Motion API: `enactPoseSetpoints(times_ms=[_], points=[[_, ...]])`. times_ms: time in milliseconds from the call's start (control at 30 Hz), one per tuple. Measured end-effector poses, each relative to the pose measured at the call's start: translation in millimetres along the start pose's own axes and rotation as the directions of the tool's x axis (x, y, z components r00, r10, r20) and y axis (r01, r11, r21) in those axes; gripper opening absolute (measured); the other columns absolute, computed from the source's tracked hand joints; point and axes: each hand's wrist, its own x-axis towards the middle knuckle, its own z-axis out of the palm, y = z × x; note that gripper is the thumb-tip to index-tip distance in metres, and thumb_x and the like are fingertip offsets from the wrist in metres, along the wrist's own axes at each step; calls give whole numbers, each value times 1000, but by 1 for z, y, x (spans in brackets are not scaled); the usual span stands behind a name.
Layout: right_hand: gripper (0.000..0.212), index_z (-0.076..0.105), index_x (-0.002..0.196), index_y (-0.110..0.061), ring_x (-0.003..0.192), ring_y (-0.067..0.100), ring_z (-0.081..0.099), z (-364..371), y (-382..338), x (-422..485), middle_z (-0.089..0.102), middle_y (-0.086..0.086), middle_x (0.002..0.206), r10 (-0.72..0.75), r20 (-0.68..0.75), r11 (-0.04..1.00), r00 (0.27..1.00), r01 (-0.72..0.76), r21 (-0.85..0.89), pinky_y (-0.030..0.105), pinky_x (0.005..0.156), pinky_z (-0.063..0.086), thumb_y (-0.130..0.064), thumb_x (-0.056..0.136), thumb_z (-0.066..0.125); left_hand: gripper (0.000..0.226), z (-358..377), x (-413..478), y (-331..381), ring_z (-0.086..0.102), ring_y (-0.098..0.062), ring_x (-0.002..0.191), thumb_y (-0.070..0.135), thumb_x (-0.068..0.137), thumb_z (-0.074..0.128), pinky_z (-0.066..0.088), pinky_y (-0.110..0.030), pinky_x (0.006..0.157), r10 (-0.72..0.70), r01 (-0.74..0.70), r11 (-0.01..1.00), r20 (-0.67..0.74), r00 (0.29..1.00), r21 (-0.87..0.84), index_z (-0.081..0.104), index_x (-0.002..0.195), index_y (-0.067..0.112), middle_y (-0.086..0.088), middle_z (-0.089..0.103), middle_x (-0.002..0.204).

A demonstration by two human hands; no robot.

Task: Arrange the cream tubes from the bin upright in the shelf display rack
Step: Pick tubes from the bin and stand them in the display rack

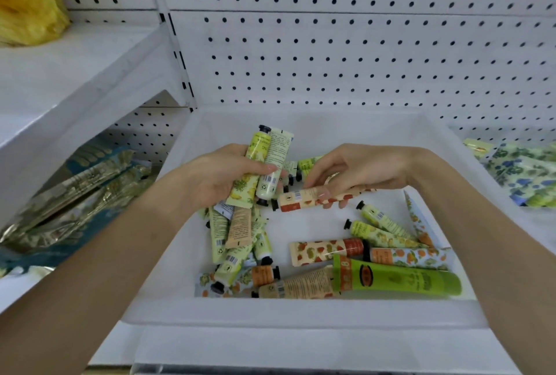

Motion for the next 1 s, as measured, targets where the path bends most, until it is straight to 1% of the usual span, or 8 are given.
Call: enactPoseSetpoints(times_ms=[100, 167, 367, 533, 667, 800, 867, 1000], points=[[29, 66, 113, -5, 89, 14, 68, -1, -3, -3, 68, 3, 107, -20, 61, 998, 998, 16, 59, 20, 73, 53, 3, 85, 63, 23, 1, -1, 0, 68, -25, 102, 10, 90, 59, 52, -46, 91, -27, 26, 1000, 33, 999, 16, 64, 113, 8, -8, 72, 107], [32, 66, 112, -4, 89, 13, 68, -1, -4, -2, 66, 8, 112, -57, 52, 997, 997, 54, 57, 22, 74, 54, 7, 82, 64, 25, 2, -1, 0, 68, -26, 101, 15, 90, 60, 55, -43, 86, -45, 42, 997, 55, 997, 61, 64, 114, 9, -9, 72, 108], [24, 66, 92, -7, 86, 19, 66, 0, -8, 4, 69, 8, 92, -185, -199, 974, 962, 207, 93, 31, 78, 56, 5, 72, 74, 49, 6, -3, -1, 66, -26, 106, 41, 74, 66, 50, -46, 94, -73, 39, 984, 194, 978, 173, 65, 116, 15, -7, 71, 111], [19, 61, 88, -1, 73, 15, 68, 6, -7, 7, 68, 12, 88, -200, -301, 957, 932, 252, 145, 22, 68, 54, 5, 75, 73, 42, 11, -2, -4, 68, -19, 100, 33, 71, 70, 55, -37, 87, -39, -13, 979, 250, 967, 206, 66, 111, 22, -3, 72, 108], [8, 60, 85, -2, 89, 21, 70, 9, -13, 7, 69, 17, 98, -186, -300, 912, 936, 278, 301, 22, 75, 56, 1, 82, 66, 44, 11, -2, -4, 67, -23, 103, 25, 69, 71, 56, -33, 84, -16, -21, 985, 214, 977, 171, 64, 112, 17, -7, 71, 109], [4, 59, 85, -1, 87, 19, 70, 13, -14, 10, 70, 13, 93, -185, -312, 862, 932, 307, 404, 20, 74, 56, 2, 85, 62, 47, 12, -3, -4, 69, -19, 100, 22, 71, 71, 58, -29, 78, -6, -24, 989, 198, 980, 147, 61, 116, 12, -7, 71, 109], [4, 60, 84, -2, 87, 19, 70, 14, -14, 11, 70, 11, 92, -196, -328, 862, 924, 322, 391, 20, 75, 56, 0, 84, 64, 44, 13, -4, -3, 70, -18, 97, 21, 71, 72, 58, -30, 76, -2, -27, 988, 184, 983, 154, 62, 114, 13, -7, 72, 108], [5, 70, 79, -14, 76, 10, 60, 6, -14, 12, 68, 3, 87, -208, -464, 938, 861, 311, 156, 20, 63, 46, -17, 77, 74, 34, 11, -5, -1, 72, -16, 82, 15, 75, 74, 58, -31, 73, 2, -20, 989, 118, 993, 146, 65, 107, 10, -10, 73, 100]])
